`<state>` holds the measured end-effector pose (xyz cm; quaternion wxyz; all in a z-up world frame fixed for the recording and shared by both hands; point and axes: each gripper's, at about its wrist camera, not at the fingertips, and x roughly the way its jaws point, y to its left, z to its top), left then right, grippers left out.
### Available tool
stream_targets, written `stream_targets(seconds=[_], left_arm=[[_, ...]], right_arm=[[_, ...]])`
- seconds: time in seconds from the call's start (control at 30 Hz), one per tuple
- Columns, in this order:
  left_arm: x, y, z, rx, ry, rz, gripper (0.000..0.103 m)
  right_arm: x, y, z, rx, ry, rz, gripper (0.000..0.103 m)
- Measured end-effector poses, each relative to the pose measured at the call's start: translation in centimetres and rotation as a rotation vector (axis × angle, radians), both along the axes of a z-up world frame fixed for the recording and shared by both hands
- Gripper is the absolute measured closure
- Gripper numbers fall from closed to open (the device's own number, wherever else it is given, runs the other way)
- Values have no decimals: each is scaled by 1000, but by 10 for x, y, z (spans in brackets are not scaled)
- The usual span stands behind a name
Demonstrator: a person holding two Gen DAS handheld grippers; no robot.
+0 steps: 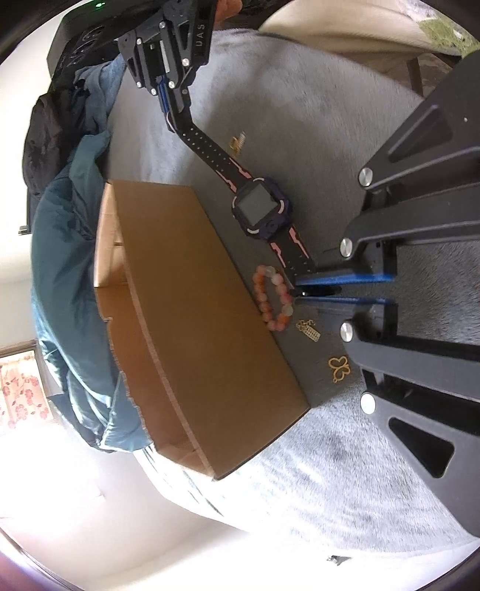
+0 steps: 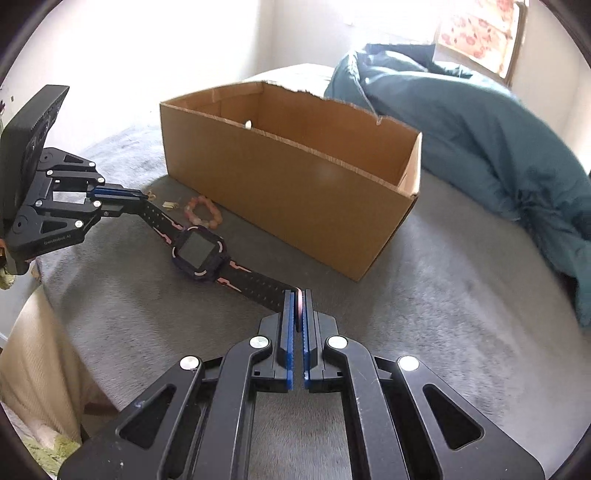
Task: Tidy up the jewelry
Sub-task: 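Lift the smartwatch with both grippers and carry it over the box, then lower the smartwatch into the box and open both grippers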
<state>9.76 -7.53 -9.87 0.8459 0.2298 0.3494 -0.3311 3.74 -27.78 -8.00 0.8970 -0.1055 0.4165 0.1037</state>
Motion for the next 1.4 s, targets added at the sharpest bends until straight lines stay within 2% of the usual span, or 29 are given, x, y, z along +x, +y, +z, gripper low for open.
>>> stream_targets(seconds=[0.13, 0.4, 0.53, 0.67, 0.8, 0.87, 0.93, 1.0, 1.23, 1.4], left_arm=[[-13, 3, 23, -20, -43, -2, 98], [-12, 5, 99, -100, -133, -19, 99], [20, -2, 139, -147, -166, -15, 99], [66, -18, 150, -141, -134, 3, 99], [125, -45, 136, -90, -45, 35, 99], [149, -61, 123, -39, -20, 43, 99], [168, -75, 109, 7, -3, 53, 99], [193, -89, 91, 47, 55, 74, 99], [252, -110, 42, 147, 238, 156, 99], [270, -114, 24, 208, 320, 195, 98]], right_arm=[[-13, 4, 26, -14, -53, 1, 101], [-5, 4, 96, 3, -136, -17, 101], [32, -1, 133, 16, -159, -19, 101], [83, -12, 140, 36, -101, -38, 102], [142, -23, 125, 54, 4, -56, 102], [178, -27, 108, 51, 67, -76, 102], [196, -31, 92, 44, 117, -102, 102], [223, -35, 70, 40, 178, -123, 102], [269, -37, 19, 29, 317, -129, 102], [283, -30, -1, 14, 379, -99, 102]])
